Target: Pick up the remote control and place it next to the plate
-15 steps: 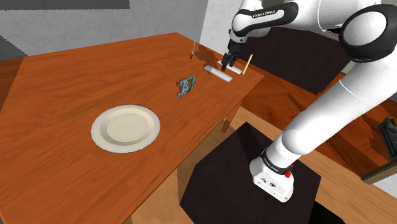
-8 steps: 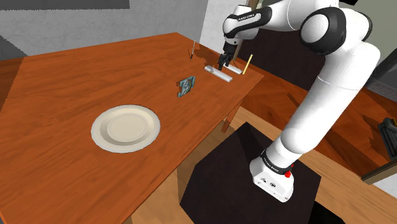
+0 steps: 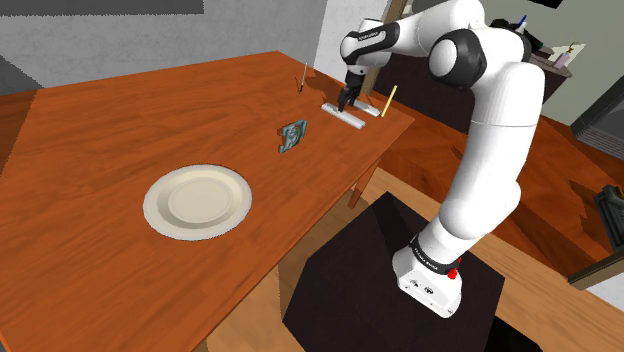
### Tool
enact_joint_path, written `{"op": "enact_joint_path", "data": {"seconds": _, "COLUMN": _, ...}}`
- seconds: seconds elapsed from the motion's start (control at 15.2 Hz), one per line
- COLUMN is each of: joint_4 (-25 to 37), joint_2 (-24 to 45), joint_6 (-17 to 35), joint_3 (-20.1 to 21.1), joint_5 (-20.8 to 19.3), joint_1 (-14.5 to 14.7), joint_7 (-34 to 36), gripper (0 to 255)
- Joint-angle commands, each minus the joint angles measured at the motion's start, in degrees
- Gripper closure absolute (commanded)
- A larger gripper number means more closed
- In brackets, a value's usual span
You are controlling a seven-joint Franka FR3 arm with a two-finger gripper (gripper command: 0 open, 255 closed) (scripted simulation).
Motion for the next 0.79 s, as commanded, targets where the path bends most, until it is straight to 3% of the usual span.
{"op": "enact_joint_path", "data": {"seconds": 0.0, "joint_4": 0.2, "joint_2": 1.1, "joint_6": 0.9, "joint_3": 0.1, "joint_5": 0.4, "joint_1": -0.2, "joint_7": -0.3, "gripper": 0}}
{"op": "enact_joint_path", "data": {"seconds": 0.73, "joint_4": -1.2, "joint_2": 2.7, "joint_6": 3.8, "joint_3": 0.4, "joint_5": 0.9, "joint_1": -0.4, "joint_7": -0.6, "gripper": 0}}
